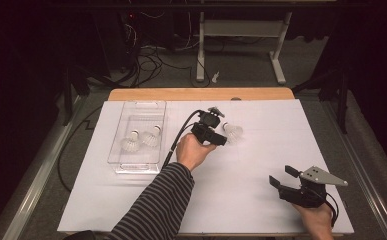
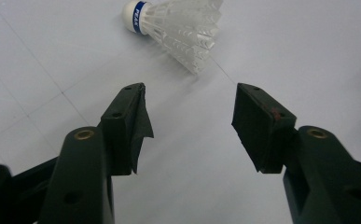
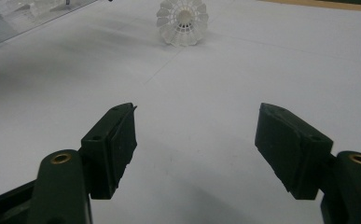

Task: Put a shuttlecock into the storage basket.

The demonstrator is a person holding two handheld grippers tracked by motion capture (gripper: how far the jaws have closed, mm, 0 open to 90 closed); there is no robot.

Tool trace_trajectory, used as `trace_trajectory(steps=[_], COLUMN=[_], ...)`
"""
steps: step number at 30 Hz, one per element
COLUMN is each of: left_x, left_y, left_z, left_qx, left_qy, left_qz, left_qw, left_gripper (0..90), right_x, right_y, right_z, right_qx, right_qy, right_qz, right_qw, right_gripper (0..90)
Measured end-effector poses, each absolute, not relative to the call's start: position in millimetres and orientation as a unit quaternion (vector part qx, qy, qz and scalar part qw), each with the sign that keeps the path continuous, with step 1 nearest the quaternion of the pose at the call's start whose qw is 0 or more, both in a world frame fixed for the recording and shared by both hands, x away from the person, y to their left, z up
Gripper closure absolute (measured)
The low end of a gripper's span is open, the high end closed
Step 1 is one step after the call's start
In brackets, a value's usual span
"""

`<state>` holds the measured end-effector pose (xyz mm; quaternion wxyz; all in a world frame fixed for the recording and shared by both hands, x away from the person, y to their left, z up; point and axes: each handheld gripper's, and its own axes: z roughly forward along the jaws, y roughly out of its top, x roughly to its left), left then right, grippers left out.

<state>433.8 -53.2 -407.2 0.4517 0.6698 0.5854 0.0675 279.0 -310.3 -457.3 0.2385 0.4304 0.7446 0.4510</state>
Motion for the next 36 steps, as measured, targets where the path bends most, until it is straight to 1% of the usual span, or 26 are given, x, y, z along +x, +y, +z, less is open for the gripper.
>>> trace_trajectory(steps=[25,36], left_x=[459,472], left_y=[-85,-86], left_z=[-414,-424], left_qx=[0.688,0.673], left_qy=[0.594,0.618], left_qz=[0.055,0.05], left_qw=[0.413,0.404], left_gripper=[47.8,49.0], right_x=[280,280], right_y=[-308,-308], right_z=[-458,-458], right_qx=[0.428,0.428], right_qy=[0.747,0.748], right_qz=[0.451,0.45], right_qw=[0.236,0.235], right_gripper=[30.0,30.0])
